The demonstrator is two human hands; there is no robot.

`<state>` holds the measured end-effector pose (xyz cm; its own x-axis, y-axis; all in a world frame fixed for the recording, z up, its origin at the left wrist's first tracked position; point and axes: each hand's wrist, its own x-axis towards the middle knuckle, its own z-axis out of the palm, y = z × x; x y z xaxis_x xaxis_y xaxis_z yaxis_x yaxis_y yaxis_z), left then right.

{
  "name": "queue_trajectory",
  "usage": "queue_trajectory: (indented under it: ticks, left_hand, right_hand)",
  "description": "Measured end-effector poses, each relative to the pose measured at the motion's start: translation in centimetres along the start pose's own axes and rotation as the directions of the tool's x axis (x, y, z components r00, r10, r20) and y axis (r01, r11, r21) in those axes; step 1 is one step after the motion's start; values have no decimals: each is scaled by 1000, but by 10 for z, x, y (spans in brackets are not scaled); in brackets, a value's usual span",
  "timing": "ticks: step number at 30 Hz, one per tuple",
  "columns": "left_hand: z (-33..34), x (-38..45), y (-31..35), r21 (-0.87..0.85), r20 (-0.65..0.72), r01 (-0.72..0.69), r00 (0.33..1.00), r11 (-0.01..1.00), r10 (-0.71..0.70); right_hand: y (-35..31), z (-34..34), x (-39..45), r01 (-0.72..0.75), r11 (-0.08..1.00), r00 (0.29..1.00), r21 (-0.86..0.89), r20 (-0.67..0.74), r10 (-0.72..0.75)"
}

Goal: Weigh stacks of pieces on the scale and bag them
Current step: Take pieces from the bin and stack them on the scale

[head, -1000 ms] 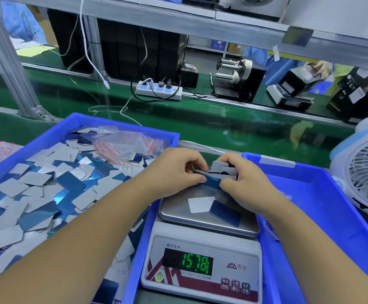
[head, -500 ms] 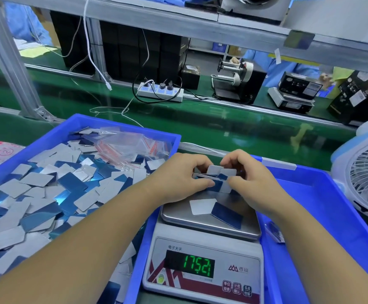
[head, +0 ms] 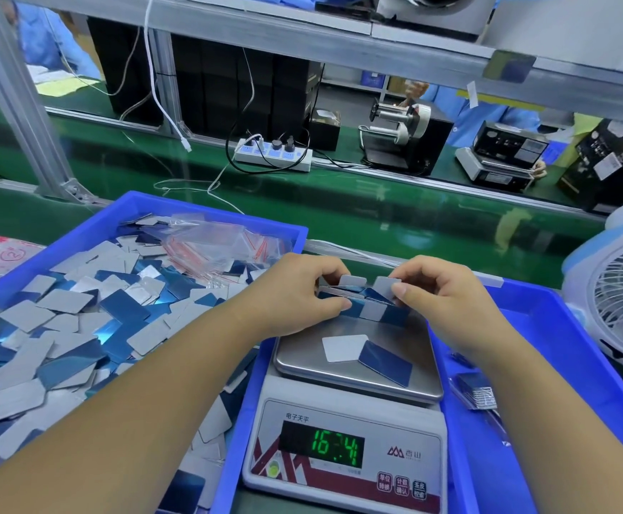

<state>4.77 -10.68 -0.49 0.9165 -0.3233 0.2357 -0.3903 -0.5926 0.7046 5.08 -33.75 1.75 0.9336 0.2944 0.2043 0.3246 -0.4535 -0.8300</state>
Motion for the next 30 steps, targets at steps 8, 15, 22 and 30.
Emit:
queue_trajectory:
  ticks: [8, 15, 22, 30]
  left_hand:
    - [-1, 0, -4, 2, -9, 22, 1000, 1000, -22]
    - [0, 0, -2, 4, -18, 38, 999, 999, -38]
    - [-2, -1, -2, -17, -16, 41, 999, 999, -41]
    - [-2, 1, -8, -86, -14, 56, 998, 995, -58]
  right_hand:
    - [2, -13, 2, -13, 939, 992, 345, -116, 57]
    - [-1, -13, -2, 82, 881, 997, 466, -53, -64]
    - [-3, 1, -7, 177, 959, 981, -223, -33, -189]
    - [6, -3, 0, 11, 964, 998, -264, -62, -28]
